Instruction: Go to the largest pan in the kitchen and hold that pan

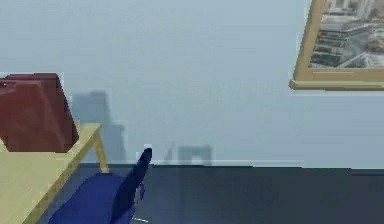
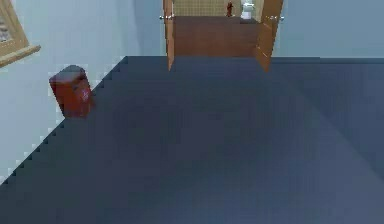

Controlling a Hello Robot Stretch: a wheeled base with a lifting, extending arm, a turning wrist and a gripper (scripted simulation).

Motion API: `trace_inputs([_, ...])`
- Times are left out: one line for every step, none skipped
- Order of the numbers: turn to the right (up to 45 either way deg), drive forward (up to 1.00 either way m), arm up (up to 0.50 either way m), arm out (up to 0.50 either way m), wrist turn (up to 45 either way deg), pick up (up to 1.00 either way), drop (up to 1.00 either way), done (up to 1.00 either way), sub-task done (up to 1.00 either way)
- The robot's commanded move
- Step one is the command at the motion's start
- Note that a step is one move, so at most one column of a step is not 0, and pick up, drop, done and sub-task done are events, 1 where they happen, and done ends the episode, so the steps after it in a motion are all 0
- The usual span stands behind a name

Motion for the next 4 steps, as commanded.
trace_inputs([-45.0,0.0,0.0,0.0,0.0,0.0,0.0,0.0,0.0])
trace_inputs([-45.0,0.0,0.0,0.0,0.0,0.0,0.0,0.0,0.0])
trace_inputs([-36.0,0.0,0.0,0.0,0.0,0.0,0.0,0.0,0.0])
trace_inputs([-45.0,0.0,0.0,0.0,0.0,0.0,0.0,0.0,0.0])
